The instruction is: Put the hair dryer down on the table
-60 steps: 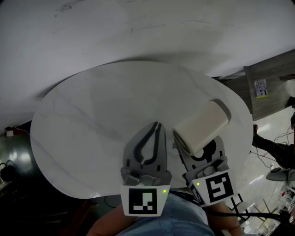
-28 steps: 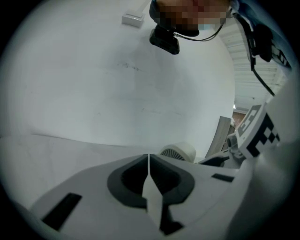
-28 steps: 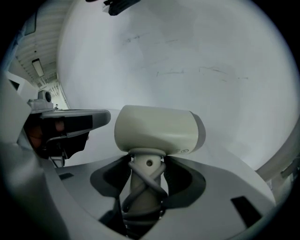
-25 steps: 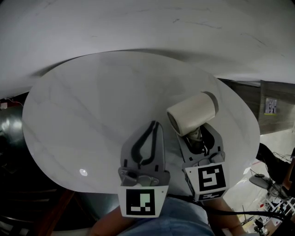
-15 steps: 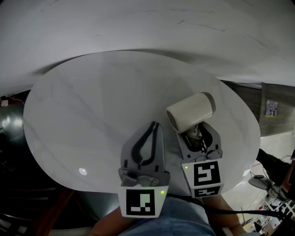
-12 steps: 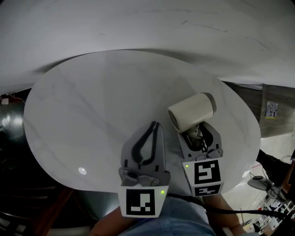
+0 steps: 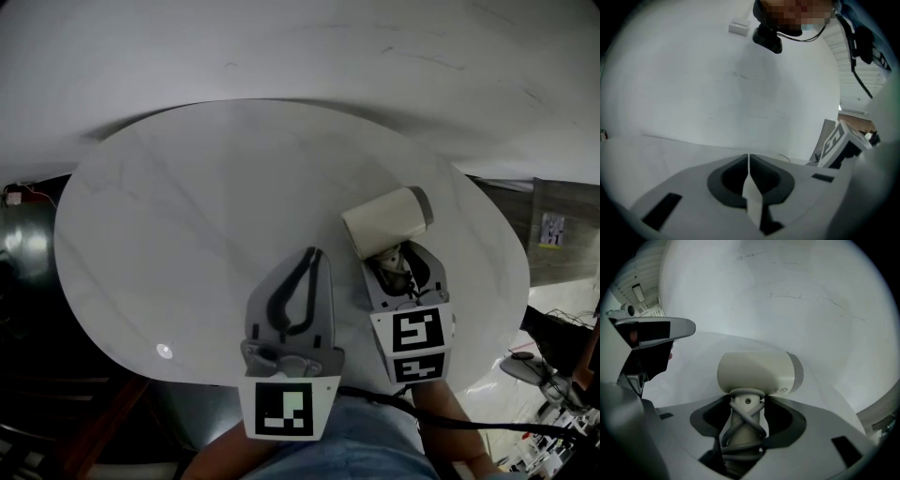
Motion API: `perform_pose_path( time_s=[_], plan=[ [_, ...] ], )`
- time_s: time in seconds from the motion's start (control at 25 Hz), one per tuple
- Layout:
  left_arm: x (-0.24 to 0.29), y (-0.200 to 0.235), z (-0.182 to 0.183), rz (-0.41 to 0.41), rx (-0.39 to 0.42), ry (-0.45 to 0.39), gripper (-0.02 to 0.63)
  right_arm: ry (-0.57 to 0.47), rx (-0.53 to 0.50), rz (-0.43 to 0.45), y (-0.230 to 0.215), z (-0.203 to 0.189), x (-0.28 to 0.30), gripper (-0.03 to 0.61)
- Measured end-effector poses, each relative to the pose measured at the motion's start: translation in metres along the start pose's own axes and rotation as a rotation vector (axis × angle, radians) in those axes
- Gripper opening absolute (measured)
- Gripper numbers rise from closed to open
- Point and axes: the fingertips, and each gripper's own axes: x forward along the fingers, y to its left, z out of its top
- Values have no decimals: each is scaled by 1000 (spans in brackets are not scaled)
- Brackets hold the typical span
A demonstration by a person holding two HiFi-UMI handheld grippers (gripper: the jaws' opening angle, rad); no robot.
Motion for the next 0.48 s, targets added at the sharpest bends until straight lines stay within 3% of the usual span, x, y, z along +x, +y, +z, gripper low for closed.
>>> perform_pose_path(
  time_s=[0.28,0.48],
  plan=[
    [-24,-2,11,3,21,-31,17,-37,40,6,3,5,-16,244],
    [-40,-11,31,-25,41,-103,17,-151,51,-27,8,26,-44,252]
  ],
)
